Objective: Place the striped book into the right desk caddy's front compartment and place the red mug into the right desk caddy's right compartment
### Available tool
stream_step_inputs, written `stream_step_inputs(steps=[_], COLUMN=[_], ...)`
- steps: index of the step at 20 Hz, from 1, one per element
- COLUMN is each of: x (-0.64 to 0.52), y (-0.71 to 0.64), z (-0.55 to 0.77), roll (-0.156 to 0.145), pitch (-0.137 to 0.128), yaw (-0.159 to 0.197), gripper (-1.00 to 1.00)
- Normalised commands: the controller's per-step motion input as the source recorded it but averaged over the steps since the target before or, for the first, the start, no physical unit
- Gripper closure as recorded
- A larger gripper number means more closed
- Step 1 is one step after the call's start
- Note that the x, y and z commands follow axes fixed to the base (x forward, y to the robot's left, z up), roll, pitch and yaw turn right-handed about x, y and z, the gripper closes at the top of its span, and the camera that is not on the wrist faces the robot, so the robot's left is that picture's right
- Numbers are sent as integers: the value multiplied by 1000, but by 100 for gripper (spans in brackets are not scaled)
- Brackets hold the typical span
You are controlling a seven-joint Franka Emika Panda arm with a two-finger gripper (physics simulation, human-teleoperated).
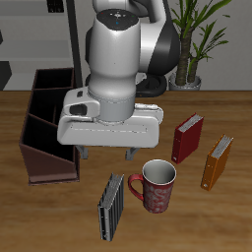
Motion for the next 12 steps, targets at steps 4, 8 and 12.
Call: stream_step_inputs(steps=[4,8,12], x=[54,56,68], y=[-22,2,32], z=[-171,-216,-331], roll=[-6,5,11], pitch=[-3,4,35], yaw=[-11,-27,6], gripper=[-100,-100,-100])
